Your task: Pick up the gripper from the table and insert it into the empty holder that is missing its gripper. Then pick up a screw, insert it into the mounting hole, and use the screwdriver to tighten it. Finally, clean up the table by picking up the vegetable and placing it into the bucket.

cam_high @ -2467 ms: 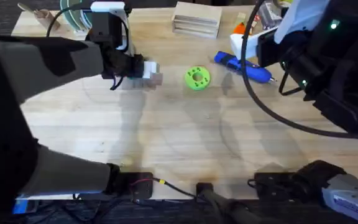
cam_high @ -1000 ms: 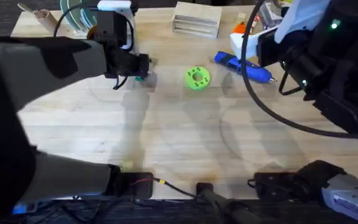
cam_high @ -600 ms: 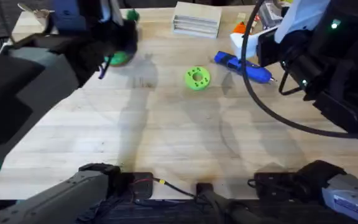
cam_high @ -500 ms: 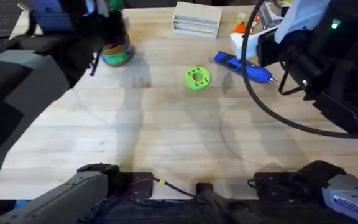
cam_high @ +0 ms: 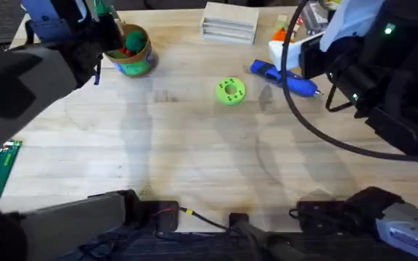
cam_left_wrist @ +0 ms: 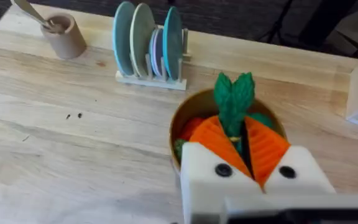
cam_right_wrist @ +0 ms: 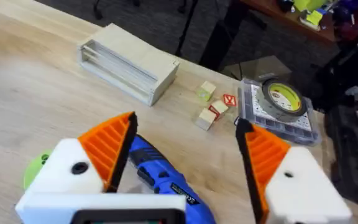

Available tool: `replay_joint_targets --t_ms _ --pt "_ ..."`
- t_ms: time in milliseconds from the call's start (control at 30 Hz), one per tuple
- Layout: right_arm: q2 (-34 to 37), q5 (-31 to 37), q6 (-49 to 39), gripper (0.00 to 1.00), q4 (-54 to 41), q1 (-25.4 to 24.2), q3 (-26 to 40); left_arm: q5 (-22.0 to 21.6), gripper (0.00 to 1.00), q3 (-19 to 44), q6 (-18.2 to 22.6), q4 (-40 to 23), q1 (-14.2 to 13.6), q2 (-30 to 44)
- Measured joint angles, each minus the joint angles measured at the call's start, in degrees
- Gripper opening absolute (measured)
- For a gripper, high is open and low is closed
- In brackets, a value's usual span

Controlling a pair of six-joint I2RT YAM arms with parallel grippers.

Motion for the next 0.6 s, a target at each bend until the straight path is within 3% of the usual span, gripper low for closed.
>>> replay_joint_targets --t_ms 167,200,267,400,467,600 --pt "0.0 0.0 0.0 0.993 -0.27 0.0 0.0 0.0 0.019 0.0 -2.11 1.56 0.02 3.55" --pt "0.0 0.0 0.0 0.993 -0.59 0.0 0.0 -0.02 0.07 0.0 -2.25 1.68 0.02 4.04" --pt "0.0 0.0 0.01 0.993 -1.57 0.0 0.0 0.08 0.314 0.0 -2.88 1.84 0.02 4.47" --pt "-0.01 0.0 0.02 0.993 -3.4 0.0 0.0 0.13 0.912 0.0 -3.34 2.29 0.02 4.48" --pt "0.0 0.0 0.02 0.993 -3.74 0.0 0.0 0.15 0.988 0.0 -3.47 2.27 0.02 4.47" --pt "0.0 0.0 0.02 0.993 -3.69 0.0 0.0 0.15 0.994 0.0 -3.45 2.17 -0.03 4.09"
